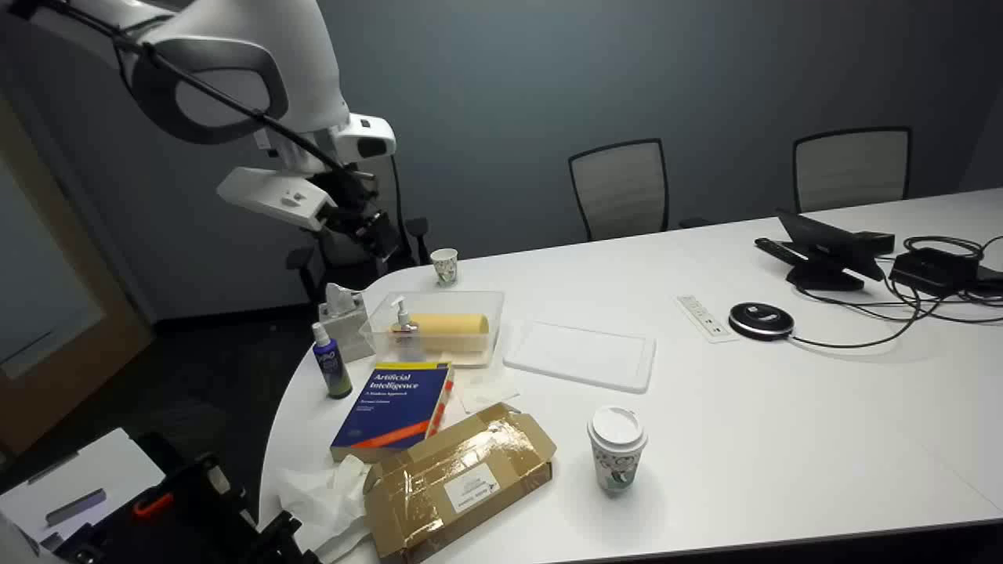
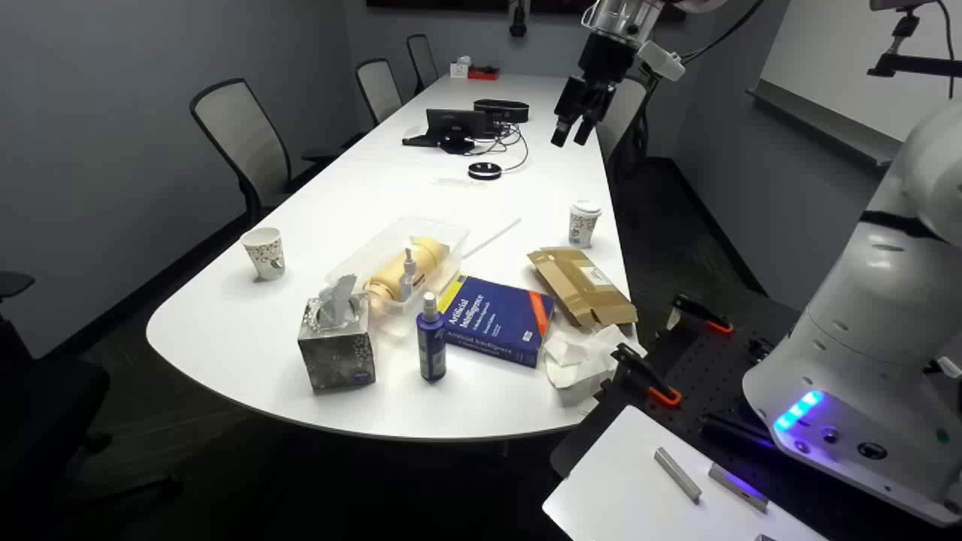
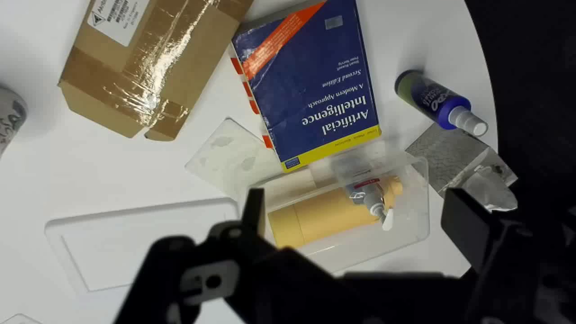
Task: Bring the blue bottle closer to the cup
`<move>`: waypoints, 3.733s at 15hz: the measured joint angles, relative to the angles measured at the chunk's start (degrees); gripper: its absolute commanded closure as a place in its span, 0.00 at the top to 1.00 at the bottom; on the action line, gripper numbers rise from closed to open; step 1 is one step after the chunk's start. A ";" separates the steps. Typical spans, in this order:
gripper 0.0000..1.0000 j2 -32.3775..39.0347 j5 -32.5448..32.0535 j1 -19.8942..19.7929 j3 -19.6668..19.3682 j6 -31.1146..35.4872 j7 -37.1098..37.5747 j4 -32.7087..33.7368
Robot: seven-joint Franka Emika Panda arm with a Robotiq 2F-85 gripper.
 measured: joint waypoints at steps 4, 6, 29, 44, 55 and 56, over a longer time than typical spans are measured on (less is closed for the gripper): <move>1.00 0.54 0.24 -0.34 1.12 0.01 1.22 0.33; 1.00 2.52 0.23 -0.25 3.93 0.00 4.77 1.75; 1.00 43.89 -12.95 7.10 24.44 -0.58 35.07 30.88; 1.00 47.84 -7.41 11.54 23.64 8.45 48.52 24.91; 0.29 48.21 -10.03 14.47 19.55 13.43 49.83 23.13; 0.20 48.26 -10.44 14.77 19.25 13.86 49.83 23.14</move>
